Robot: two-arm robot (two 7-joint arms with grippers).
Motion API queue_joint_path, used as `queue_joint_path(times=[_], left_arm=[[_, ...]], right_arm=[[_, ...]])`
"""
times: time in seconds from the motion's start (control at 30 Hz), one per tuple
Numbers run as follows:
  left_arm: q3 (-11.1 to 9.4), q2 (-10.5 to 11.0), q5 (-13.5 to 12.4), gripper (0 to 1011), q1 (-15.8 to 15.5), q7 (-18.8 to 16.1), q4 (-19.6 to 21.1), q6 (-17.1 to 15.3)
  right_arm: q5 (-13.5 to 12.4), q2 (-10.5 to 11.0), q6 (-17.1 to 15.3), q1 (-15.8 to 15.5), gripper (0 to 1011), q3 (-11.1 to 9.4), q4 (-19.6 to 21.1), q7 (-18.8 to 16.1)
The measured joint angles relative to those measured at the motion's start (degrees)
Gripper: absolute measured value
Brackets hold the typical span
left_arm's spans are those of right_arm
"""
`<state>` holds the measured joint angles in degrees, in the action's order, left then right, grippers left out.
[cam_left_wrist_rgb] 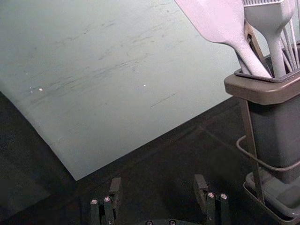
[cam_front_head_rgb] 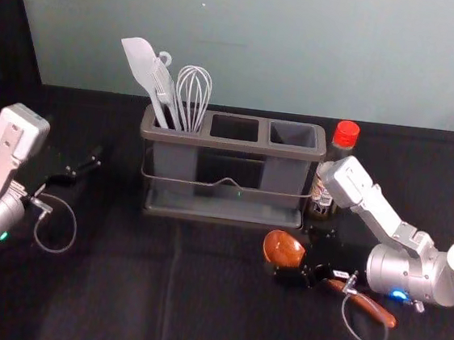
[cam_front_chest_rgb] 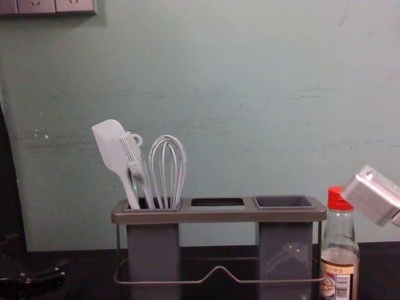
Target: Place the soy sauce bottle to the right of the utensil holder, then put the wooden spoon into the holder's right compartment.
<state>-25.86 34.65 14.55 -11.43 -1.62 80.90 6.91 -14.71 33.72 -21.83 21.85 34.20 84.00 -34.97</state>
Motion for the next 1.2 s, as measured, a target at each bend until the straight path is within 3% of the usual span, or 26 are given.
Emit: queue_joint_path(times=[0.73,1.2], left_arm=[[0.0,0.0,0.0,1000,0.0,0.0,0.0,0.0],[0.0,0.0,0.0,1000,0.0,0.0,0.0,0.0]], right_arm=[[-3.1,2.2,2.4,-3.0,835,-3.0,5.7,1.0],[-3.0,2.0,2.3,-2.9,835,-2.9,5.5,1.0]])
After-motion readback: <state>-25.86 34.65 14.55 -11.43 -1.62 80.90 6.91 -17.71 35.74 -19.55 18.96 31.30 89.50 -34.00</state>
